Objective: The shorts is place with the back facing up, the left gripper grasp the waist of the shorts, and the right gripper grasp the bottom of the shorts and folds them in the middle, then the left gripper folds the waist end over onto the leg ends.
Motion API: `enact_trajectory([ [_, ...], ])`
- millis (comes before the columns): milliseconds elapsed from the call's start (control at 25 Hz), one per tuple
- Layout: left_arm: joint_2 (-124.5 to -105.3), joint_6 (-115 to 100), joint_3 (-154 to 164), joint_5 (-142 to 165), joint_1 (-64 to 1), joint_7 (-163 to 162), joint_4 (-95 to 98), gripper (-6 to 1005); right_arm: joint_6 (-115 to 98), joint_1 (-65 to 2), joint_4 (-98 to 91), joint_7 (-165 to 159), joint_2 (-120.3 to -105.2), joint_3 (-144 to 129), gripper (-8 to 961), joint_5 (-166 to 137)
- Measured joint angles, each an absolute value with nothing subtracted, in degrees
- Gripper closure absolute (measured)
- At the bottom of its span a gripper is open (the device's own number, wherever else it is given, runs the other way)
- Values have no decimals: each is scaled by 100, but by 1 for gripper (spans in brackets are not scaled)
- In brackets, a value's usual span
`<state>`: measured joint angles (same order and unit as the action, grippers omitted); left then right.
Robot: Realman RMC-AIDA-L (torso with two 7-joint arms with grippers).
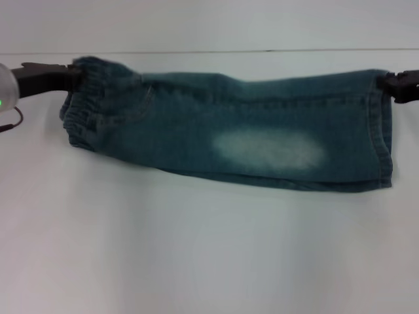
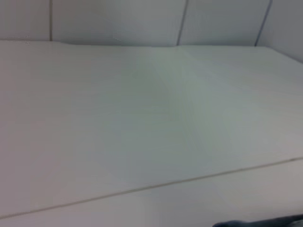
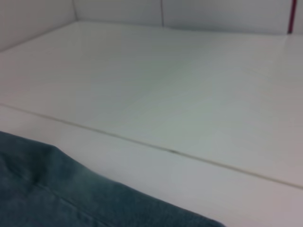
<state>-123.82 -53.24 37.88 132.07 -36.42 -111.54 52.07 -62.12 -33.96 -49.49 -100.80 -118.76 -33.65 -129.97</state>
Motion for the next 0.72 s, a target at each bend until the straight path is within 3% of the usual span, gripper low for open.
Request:
enact_trajectory([
  [160,-12391,-4946,4015,13139,-3623,-11034,5115,933,-6097,-3396,-4909,-10205,-11865,-3465,818,-13046],
  [280,-12394,-4840,4088,13136,-3606,-11020,5122,831,-6086,-3343,-5006,-10249,-11875,-3456,805,-13051],
  [520,-12382,-4956,4115,13008,-3346,-10986,5485,589,-6391,-3130,-5229,-10263,-11841,-3336,598,-12935],
  [600,-12368,-5201,4117,12847,-3183,-10858,5665,495,-6500,-3006,-5361,-10229,-11839,-3282,496,-12817],
  [720,-12306,-5833,4082,12503,-2856,-10484,5937,433,-6716,-2774,-5567,-10178,-11856,-3263,342,-12563],
])
